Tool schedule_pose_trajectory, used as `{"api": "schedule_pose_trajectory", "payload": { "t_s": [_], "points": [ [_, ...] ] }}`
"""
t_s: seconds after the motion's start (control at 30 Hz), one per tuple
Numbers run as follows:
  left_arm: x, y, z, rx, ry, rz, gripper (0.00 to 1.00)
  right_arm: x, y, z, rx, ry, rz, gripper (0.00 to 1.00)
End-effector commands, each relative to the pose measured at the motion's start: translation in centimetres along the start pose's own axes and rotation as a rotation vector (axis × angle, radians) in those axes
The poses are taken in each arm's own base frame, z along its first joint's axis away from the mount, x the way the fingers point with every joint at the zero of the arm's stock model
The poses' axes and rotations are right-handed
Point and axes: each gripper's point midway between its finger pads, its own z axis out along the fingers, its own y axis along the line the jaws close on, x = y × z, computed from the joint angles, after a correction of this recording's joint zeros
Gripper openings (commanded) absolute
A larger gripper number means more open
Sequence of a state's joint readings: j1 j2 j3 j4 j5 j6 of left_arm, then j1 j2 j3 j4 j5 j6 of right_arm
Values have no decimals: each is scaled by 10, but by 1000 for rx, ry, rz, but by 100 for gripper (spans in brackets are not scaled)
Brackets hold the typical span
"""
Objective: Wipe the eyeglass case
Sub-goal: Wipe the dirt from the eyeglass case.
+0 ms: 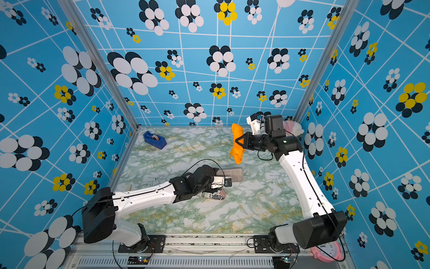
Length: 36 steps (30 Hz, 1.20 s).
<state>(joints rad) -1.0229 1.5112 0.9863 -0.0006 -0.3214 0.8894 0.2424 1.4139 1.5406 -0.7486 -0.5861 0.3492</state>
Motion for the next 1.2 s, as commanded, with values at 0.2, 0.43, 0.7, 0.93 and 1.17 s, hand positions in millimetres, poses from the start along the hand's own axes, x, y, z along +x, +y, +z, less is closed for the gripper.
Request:
{"api": "schedule_pose_trajectory", "payload": {
  "t_s": [0.2, 0.43, 0.7, 0.93, 1.17],
  "points": [
    [-30, 85, -12, -457, -29, 133, 25, 48, 20, 68, -115, 193, 51, 0],
    [-28, 99, -17, -517, -30, 131, 25, 68, -24, 74, -41, 245, 82, 0],
    [-16, 103, -27, -521, -39, 97, 27, 72, -76, 37, 34, 212, 178, 0],
    [-24, 100, -25, -506, -69, 140, 26, 67, -46, 60, -67, 257, 159, 0],
    [-30, 111, -22, -610, -52, 208, 26, 75, -8, 84, -186, 391, 131, 0]
  ]
}}
